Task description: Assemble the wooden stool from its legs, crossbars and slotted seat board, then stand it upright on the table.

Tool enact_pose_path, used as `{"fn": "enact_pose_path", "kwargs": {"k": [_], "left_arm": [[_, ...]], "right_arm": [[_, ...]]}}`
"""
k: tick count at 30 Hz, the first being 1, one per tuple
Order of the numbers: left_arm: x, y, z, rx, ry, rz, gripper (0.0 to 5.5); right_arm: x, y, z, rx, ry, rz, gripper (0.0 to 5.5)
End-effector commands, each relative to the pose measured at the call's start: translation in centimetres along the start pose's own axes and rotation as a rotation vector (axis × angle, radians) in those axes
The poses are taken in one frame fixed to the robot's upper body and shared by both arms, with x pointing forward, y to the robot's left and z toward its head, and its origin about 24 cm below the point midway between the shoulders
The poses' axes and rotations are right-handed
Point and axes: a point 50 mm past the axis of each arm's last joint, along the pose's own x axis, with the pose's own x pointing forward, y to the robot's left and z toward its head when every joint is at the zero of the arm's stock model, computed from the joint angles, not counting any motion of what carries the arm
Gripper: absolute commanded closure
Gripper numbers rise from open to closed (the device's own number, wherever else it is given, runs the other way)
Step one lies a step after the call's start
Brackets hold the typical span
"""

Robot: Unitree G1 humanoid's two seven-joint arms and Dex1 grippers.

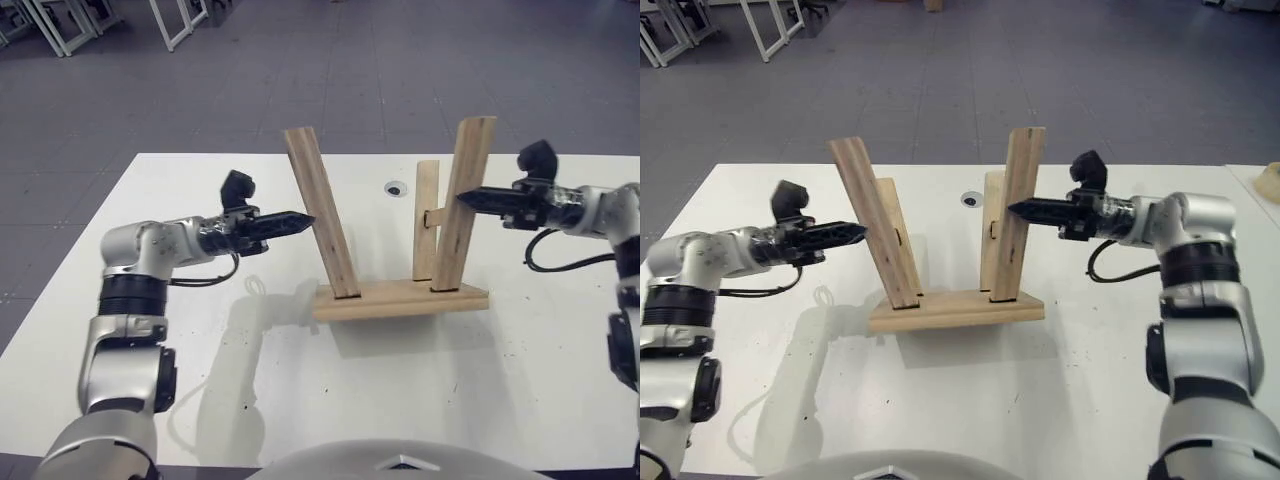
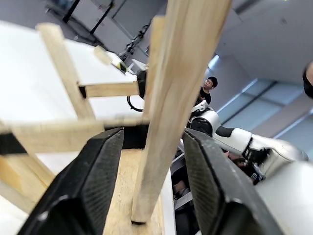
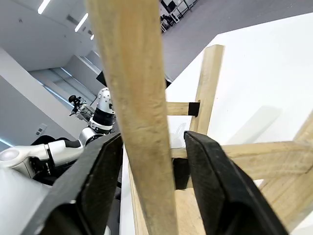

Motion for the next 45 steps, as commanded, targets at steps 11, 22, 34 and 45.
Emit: {"fn": "enact_pose_path", "kwargs": {"k": [11, 22, 34, 45], "left_arm": [[-3.4, 1.8, 3.0, -0.093, -0.335, 0.15, 2.77], [-7.5, 0.4, -3.5, 0.593, -0.022, 0.279, 2.07], [-6.7, 0.3, -5.0, 0.767, 0.238, 0.201, 0.02], [-3.4, 1.8, -5.5, 0.775, 0.288, 0.113, 0.91]], "right_arm": [[-1.6, -3.4, -0.6, 0.122, -0.175, -0.269, 2.6], [-5.1, -1.4, -5.5, -0.273, 0.002, -0.212, 1.99], [-2.7, 1.6, -11.3, -0.528, 0.307, -0.192, 1.51], [0.8, 0.8, -11.9, -0.589, 0.308, -0.156, 2.47]]}}
